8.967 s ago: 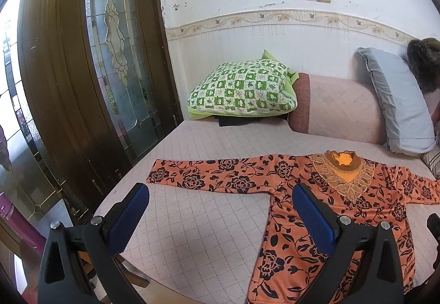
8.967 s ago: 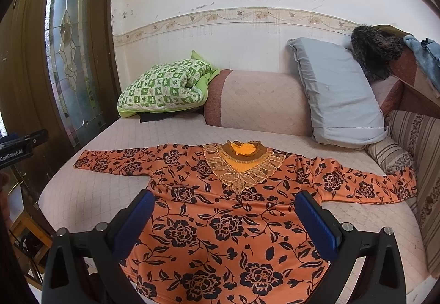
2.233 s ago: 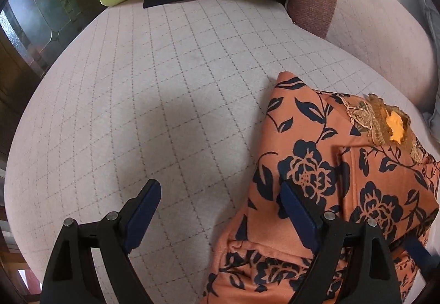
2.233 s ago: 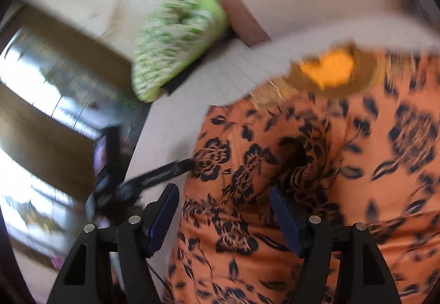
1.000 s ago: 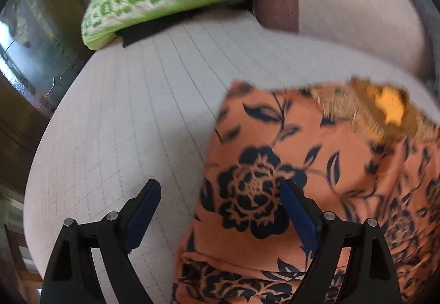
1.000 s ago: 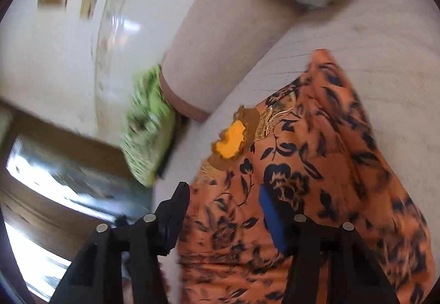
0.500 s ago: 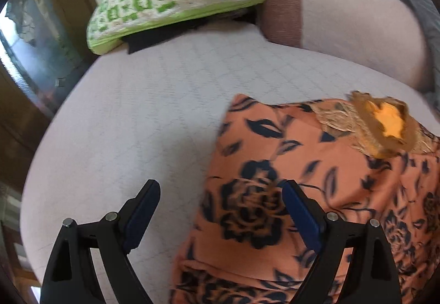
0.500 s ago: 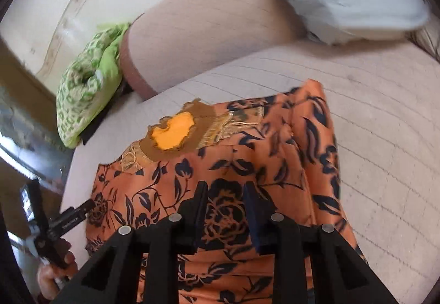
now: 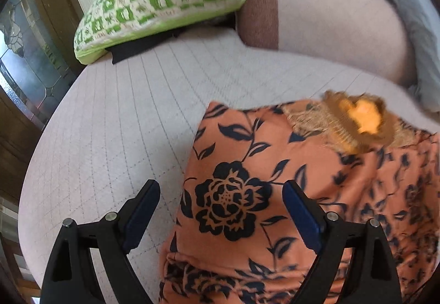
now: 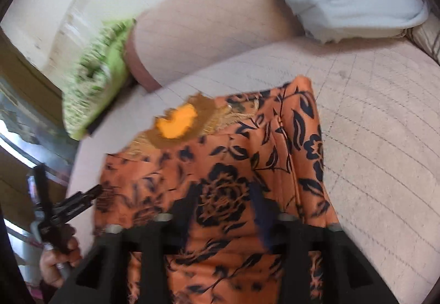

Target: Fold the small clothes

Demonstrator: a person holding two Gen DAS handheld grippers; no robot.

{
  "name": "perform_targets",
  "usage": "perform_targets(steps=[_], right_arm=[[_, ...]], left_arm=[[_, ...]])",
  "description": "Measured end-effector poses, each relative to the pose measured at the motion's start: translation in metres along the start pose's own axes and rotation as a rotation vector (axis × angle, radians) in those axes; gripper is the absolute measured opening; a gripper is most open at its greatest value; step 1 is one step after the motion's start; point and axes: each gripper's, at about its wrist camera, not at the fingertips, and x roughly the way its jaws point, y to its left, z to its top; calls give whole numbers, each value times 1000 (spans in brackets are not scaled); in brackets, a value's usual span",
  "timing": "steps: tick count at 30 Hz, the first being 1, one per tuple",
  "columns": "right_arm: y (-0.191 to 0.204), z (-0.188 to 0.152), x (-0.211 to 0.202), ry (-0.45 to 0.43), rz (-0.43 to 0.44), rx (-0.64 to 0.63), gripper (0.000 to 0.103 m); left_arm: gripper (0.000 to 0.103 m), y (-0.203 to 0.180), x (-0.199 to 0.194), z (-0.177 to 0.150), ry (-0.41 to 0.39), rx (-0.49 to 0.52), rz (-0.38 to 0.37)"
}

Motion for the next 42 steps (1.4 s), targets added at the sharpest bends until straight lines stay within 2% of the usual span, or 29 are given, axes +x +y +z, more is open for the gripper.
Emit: perform_targets(steps=[1, 5, 7, 11, 13, 16, 20, 26, 34, 37, 40, 42], right_arm=[[2, -5, -16, -38, 9, 1, 76], [3, -34, -71, -69, 13, -27, 76], [-4, -54, -94, -58, -11, -39, 76], [-19, -102, -138, -40, -96, -71, 76], [-26, -119, -148, -24, -109, -69, 76], [-37, -143, -168, -2, -146, -72, 76], [-47, -164, -198, -10, -108, -36, 76], [-41, -190, -226, -24, -73, -64, 76], [-48, -212, -230, 9, -70, -43, 76], [-53, -219, -230, 19, -85, -39, 76], [-60, -225, -223, 40, -81, -15, 76], [-62, -228, -217, 51, -76, -2, 76]], left_arm=[[92, 0, -9, -2, -14, 0, -6], [92, 4, -44, -29, -55, 26, -33], [92, 8, -61, -60, -68, 47, -39], [92, 25, -85, -123, -34, 40, -33], [92, 39, -102, -161, -22, 38, -12], [92, 57, -120, -200, 1, 52, 1], [92, 93, -145, -235, 33, 53, 61], [92, 122, -165, -262, 46, 40, 94], [91, 131, -159, -275, 84, -15, 1], [91, 129, -155, -277, 104, -36, -61], [83, 122, -147, -276, 119, -43, -108], [72, 117, -140, -275, 145, -49, -141]])
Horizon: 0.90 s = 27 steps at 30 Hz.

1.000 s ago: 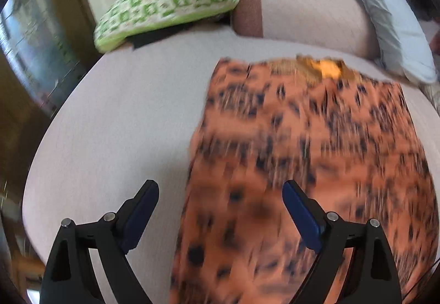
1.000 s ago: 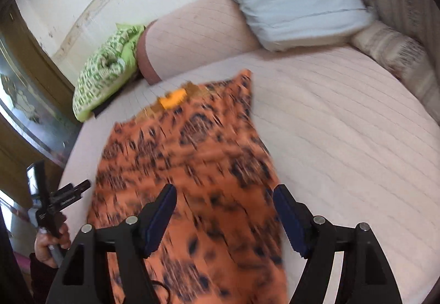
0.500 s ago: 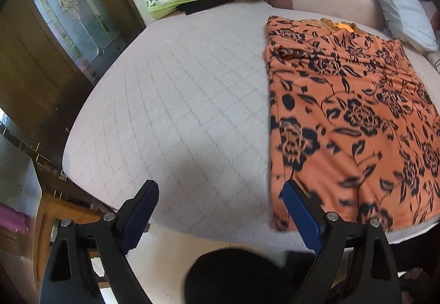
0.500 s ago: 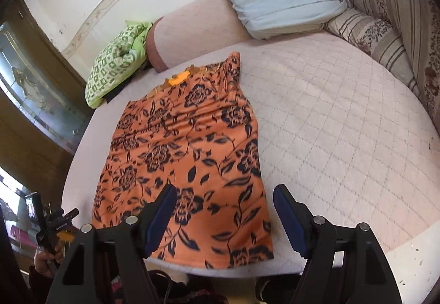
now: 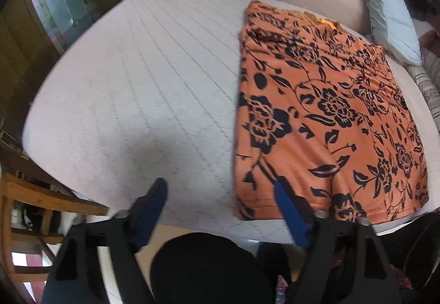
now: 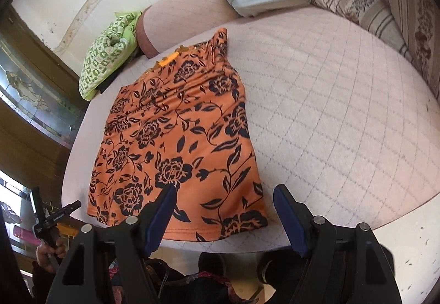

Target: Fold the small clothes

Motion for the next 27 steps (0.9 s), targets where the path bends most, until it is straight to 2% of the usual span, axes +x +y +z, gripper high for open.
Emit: perform_targets(steps=[2, 5, 6, 10, 12, 14, 17, 19, 21, 22, 24, 25, 26, 27], right_arm=[[0, -1, 4, 8, 0, 3, 76], [1, -2, 7, 6, 5, 2, 76], [1, -3, 7, 3, 7, 3, 76], [-5, -8, 9, 3, 6, 22, 76], [-11, -11, 13, 10, 5, 35, 76], [-18, -13, 17, 16, 12, 59, 76], [-26, -13, 23, 28, 36, 101, 76], [-29, -13, 26, 35, 38, 111, 76], [-30, -13, 27, 33, 36, 112, 76], [-31, -13, 27, 33, 37, 112, 76], [-33, -14, 30, 35, 38, 118, 76], [-35, -15, 32, 38, 40, 125, 76], [-37, -16, 34, 39, 42, 132, 76], [-39, -17, 35, 40, 45, 139, 76]], left_arm=[[70, -8, 10, 2, 24, 18, -60], [46, -17, 27, 5, 56, 27, -120], [43, -19, 33, 5, 64, 30, -159], [33, -18, 39, 4, 49, 37, -170], [15, -14, 38, 3, 40, 38, -172], [12, -10, 38, 2, 37, 26, -189], [13, -11, 37, 3, 41, 26, -169], [22, -10, 36, 4, 49, 18, -154], [75, -8, 35, 3, 61, 10, -111], [79, -8, 36, 2, 51, 7, -82], [78, -8, 37, 1, 44, 15, -79], [74, -9, 39, 1, 48, 17, -95], [53, -12, 41, 0, 54, 19, -117], [45, -16, 43, 0, 58, 26, -113]])
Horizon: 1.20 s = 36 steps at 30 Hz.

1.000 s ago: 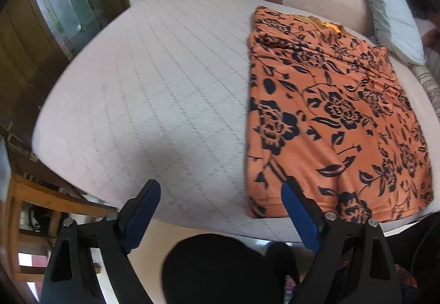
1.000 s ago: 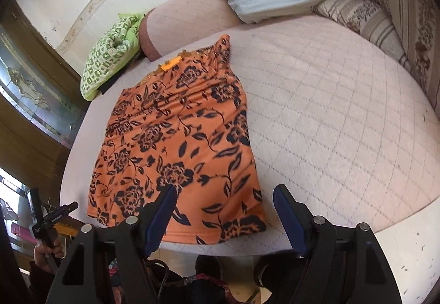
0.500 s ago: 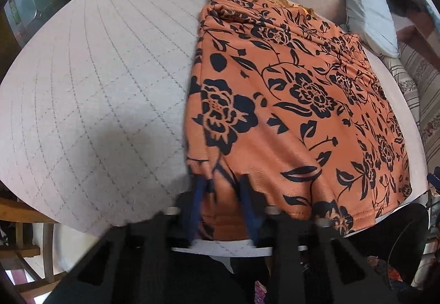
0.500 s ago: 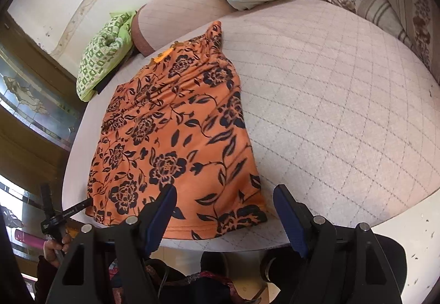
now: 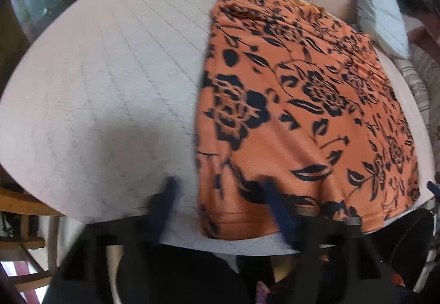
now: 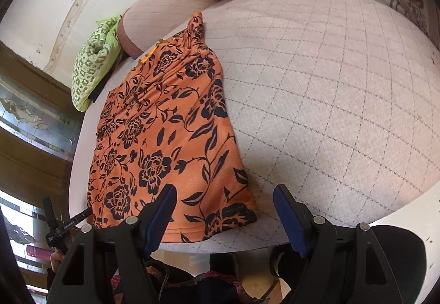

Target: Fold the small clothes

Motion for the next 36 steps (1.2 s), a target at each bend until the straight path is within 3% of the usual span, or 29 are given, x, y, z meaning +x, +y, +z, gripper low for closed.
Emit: perform_targets(steps=[1, 3, 4, 12, 19, 20, 21, 23, 25, 33, 36], right_arm=[[-2, -1, 1, 0, 8, 8, 76], [-7, -1, 2, -4, 26, 25, 76], [-10, -1, 2, -9, 33, 36, 76], [-20, 6, 15, 2, 90, 83, 76], [3, 7, 53, 6, 33, -9, 76], [11, 5, 55, 6, 33, -52, 68], [17, 3, 58, 15, 46, -82, 43], [30, -2, 64, 35, 22, -148, 14], [41, -8, 63, 17, -19, -208, 11], [48, -1, 13, -83, 81, -174, 7], [43, 1, 3, -80, 37, -159, 5]], left_arm=[[42, -4, 0, 0, -10, 20, 19], [13, -12, -2, 1, -31, 64, 6], [9, -14, -2, 1, -30, 68, -16], [9, -8, -5, 6, -34, 24, -78], [14, -13, 0, 6, -27, 41, -79], [12, -11, 1, 6, -34, 32, -92], [9, -9, 1, 7, -38, 23, -105], [7, -5, 1, 7, -43, 2, -136], [7, 0, 0, 7, -47, -16, -158], [7, 27, -34, 0, -118, -41, -197], [6, 34, -42, -3, -123, -14, -150]])
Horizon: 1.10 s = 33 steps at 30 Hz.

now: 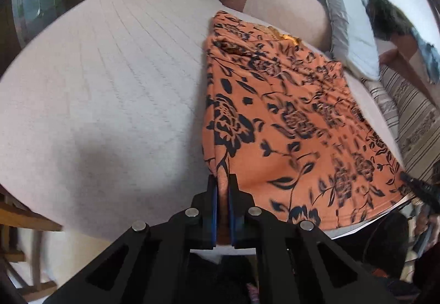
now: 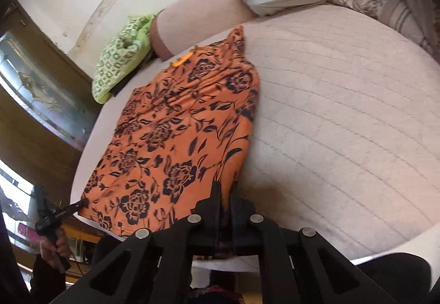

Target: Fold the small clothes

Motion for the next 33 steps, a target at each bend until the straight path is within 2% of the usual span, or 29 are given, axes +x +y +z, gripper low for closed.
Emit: perform_targets(steps=[2, 5, 6, 8, 10, 11, 12, 13, 14, 15, 17, 20, 22, 24, 25, 26, 27, 28, 29, 31, 33], right_arm=[[-6, -2, 3, 18, -36, -6, 5], [-19, -11, 17, 89, -1, 62, 6], [-23, -13, 22, 118, 17, 95, 9], [-28, -14, 27, 148, 25, 132, 9], [-33, -12, 22, 132, 39, 142, 10], [-37, -10, 16, 106, 48, 143, 12], [-40, -8, 11, 86, 54, 146, 20], [-42, -6, 7, 67, 63, 151, 28], [-47, -4, 5, 48, 83, 165, 57], [-51, -3, 3, 31, 102, 184, 80], [-60, -1, 5, -11, 168, 221, 80], [-65, 3, 24, 32, 234, 222, 78], [-66, 3, 38, 53, 240, 209, 76], [-63, -1, 56, 95, 266, 203, 61], [-61, -4, 60, 96, 281, 198, 58], [-59, -7, 61, 99, 291, 190, 48], [-57, -9, 63, 116, 298, 180, 29], [-53, -12, 66, 144, 289, 158, 24], [-47, -16, 68, 169, 261, 122, 20], [-43, -21, 69, 181, 246, 92, 20], [-47, -23, 71, 183, 253, 119, 21]], left_arm=[[6, 8, 3, -2, 15, -22, 12], [7, 9, 12, -3, 44, -41, 13], [8, 6, 12, -3, 48, -31, 25], [11, 0, 7, 0, 31, -10, 36], [32, -3, -4, 4, -10, 15, 26], [58, -2, -10, 5, -33, 18, 27], [76, -1, -15, 6, -60, 14, 29], [79, 0, -19, 7, -83, 6, 21], [79, 1, -19, 9, -88, -1, 7], [79, 3, -16, 11, -80, -14, -13], [79, 7, -8, 12, -55, -37, -42], [79, 17, 15, 9, 0, -88, -98], [72, 19, 24, 4, 14, -110, -149], [49, 21, 33, 1, 28, -115, -193], [44, 20, 36, 0, 35, -111, -211], [36, 17, 38, -1, 35, -97, -217], [27, 14, 39, -2, 34, -74, -212], [23, 11, 40, -4, 37, -47, -203], [21, 11, 41, -4, 38, -35, -197], [20, 14, 41, -3, 40, -38, -207], [20, 16, 41, -2, 50, -46, -204]])
